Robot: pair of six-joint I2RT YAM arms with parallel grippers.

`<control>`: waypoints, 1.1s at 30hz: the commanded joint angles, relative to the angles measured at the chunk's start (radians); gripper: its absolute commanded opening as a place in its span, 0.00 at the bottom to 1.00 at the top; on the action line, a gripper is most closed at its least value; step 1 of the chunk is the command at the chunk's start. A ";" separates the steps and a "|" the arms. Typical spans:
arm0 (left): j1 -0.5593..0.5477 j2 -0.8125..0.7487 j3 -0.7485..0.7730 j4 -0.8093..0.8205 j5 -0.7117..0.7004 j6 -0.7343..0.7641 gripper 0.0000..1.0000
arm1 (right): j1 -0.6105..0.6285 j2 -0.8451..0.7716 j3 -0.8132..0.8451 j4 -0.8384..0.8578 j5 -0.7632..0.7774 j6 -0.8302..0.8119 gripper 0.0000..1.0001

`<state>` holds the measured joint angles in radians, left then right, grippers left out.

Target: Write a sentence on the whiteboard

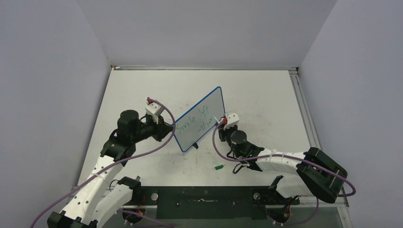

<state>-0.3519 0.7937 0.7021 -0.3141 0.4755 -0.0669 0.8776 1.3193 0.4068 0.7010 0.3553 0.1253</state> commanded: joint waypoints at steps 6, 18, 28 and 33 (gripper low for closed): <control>-0.002 0.001 0.014 -0.034 -0.001 0.003 0.00 | -0.040 -0.086 -0.033 0.023 -0.060 0.019 0.05; -0.002 -0.001 0.014 -0.036 -0.008 0.003 0.00 | -0.138 -0.077 -0.046 0.044 -0.303 0.011 0.05; -0.002 0.000 0.014 -0.036 -0.007 0.004 0.00 | -0.158 -0.040 -0.025 0.068 -0.300 0.017 0.05; -0.002 -0.002 0.014 -0.036 -0.008 0.004 0.00 | -0.157 -0.020 -0.016 0.081 -0.289 0.019 0.05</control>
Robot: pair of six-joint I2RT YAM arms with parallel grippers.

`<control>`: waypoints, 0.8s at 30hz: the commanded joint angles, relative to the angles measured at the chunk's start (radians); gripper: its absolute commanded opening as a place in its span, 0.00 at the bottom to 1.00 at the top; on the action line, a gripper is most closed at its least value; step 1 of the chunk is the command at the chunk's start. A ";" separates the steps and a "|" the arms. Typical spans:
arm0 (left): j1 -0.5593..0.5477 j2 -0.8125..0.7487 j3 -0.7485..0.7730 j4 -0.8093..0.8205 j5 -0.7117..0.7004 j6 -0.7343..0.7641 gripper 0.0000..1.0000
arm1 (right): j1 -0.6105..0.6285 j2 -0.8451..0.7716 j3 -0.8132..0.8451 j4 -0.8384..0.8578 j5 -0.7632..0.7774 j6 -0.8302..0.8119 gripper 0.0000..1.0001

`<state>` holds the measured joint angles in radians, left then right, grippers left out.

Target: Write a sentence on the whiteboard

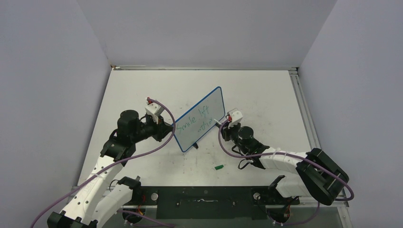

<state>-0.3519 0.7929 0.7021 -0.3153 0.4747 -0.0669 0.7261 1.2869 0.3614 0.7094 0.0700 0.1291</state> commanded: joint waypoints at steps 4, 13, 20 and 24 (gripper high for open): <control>-0.002 -0.001 0.014 -0.036 -0.007 0.004 0.00 | -0.007 0.017 0.034 0.080 0.017 0.013 0.05; -0.002 0.002 0.014 -0.036 -0.010 0.004 0.00 | -0.010 0.036 0.048 0.104 0.036 0.010 0.05; -0.002 0.005 0.014 -0.036 -0.010 0.006 0.00 | -0.011 0.056 0.053 0.132 0.033 0.009 0.05; -0.002 0.006 0.015 -0.035 -0.010 0.006 0.00 | -0.011 0.065 0.058 0.128 0.023 0.002 0.05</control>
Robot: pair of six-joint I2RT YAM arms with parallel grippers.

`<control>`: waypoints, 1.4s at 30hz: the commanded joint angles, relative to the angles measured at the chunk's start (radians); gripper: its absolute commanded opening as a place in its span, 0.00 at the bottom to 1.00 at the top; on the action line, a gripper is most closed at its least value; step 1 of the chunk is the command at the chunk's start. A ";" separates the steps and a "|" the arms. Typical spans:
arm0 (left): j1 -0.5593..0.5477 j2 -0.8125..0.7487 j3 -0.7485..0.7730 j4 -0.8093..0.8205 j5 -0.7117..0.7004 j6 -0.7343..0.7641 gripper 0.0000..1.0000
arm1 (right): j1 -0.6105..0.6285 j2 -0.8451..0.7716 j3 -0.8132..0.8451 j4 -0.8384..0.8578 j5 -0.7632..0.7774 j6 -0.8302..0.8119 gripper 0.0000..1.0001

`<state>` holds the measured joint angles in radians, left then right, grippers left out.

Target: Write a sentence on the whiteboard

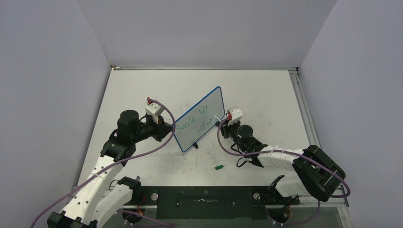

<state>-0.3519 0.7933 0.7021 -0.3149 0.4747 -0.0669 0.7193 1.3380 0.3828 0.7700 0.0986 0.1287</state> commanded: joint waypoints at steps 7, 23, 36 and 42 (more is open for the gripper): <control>-0.002 0.007 0.016 -0.036 -0.011 0.007 0.00 | -0.001 0.018 0.032 0.053 -0.048 0.005 0.05; -0.002 0.006 0.016 -0.037 -0.011 0.006 0.00 | 0.034 0.042 0.026 0.022 -0.013 0.014 0.05; -0.002 0.006 0.016 -0.036 -0.011 0.007 0.00 | 0.036 0.061 0.035 0.023 0.089 0.022 0.05; -0.002 0.003 0.015 -0.036 -0.011 0.007 0.00 | 0.037 0.077 0.044 0.011 0.070 0.025 0.05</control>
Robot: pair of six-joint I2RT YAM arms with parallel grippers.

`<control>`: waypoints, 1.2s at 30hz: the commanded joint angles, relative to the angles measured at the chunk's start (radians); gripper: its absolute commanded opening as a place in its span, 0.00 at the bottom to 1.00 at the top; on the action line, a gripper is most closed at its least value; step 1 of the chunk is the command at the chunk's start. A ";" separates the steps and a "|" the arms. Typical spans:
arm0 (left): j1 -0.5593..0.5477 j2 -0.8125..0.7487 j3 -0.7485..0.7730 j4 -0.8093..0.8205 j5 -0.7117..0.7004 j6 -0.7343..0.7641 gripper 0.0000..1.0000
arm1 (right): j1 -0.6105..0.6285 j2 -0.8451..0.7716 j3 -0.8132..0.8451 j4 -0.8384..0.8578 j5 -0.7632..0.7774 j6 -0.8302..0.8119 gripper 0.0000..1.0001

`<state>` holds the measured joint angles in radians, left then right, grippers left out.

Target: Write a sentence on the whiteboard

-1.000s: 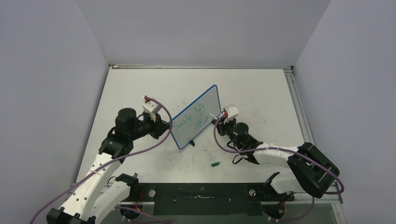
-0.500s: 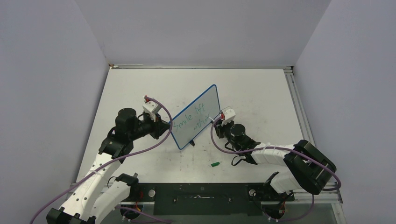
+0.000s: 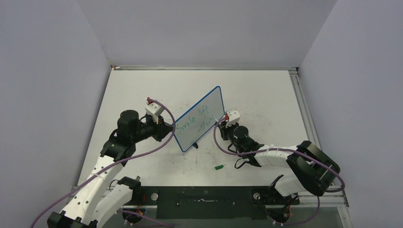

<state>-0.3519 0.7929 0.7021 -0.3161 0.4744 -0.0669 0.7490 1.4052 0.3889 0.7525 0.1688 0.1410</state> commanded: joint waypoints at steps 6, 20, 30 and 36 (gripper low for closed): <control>-0.002 0.003 0.016 -0.033 -0.009 0.006 0.00 | 0.009 0.008 0.032 0.030 -0.037 0.008 0.05; -0.002 -0.001 0.016 -0.036 -0.011 0.006 0.00 | 0.027 -0.037 0.012 0.026 -0.017 -0.007 0.05; -0.002 -0.004 0.015 -0.034 -0.011 0.006 0.00 | 0.027 -0.135 -0.052 -0.014 0.143 0.044 0.05; -0.002 -0.007 0.014 -0.037 -0.010 0.006 0.00 | 0.017 -0.075 -0.022 0.029 0.091 0.043 0.05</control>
<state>-0.3519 0.7895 0.7021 -0.3187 0.4740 -0.0669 0.7731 1.2945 0.3450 0.7246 0.2710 0.1699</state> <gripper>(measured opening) 0.075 0.151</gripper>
